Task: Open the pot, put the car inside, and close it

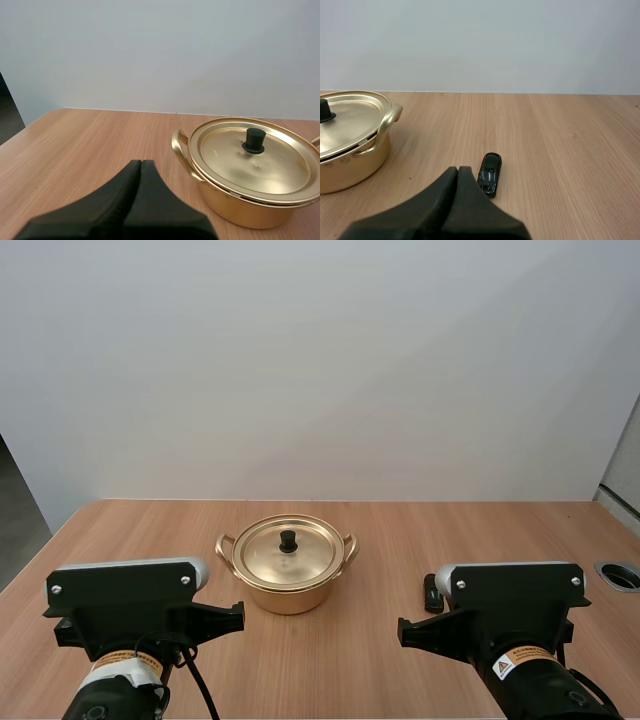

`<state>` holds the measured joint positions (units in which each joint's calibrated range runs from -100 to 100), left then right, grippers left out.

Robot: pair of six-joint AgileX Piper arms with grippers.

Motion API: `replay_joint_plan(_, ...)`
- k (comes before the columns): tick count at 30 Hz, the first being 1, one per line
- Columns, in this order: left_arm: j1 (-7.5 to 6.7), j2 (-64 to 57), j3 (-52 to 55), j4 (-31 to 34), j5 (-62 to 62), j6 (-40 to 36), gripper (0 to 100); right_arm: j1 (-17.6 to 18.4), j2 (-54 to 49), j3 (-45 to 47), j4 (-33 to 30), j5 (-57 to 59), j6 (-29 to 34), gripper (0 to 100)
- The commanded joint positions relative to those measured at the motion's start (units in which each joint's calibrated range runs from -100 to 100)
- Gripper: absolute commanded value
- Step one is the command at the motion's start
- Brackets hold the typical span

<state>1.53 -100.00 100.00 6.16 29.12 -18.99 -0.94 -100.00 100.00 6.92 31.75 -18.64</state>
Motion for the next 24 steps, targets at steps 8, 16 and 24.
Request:
replay_joint_plan(8,0.05,0.00,0.00,0.06,0.07,0.01,0,0.04,0.00,0.00,0.07,0.06,0.05,0)
replay_joint_plan(16,0.05,0.00,-2.86,2.26,-9.48,0.93,0,0.04,0.00,-6.13,0.05,-9.92,0.05,0)
replay_joint_plan(24,0.05,5.13,-21.69,2.26,6.85,1.38,0,0.04,16.38,-28.41,-7.47,11.15,-3.67,0)
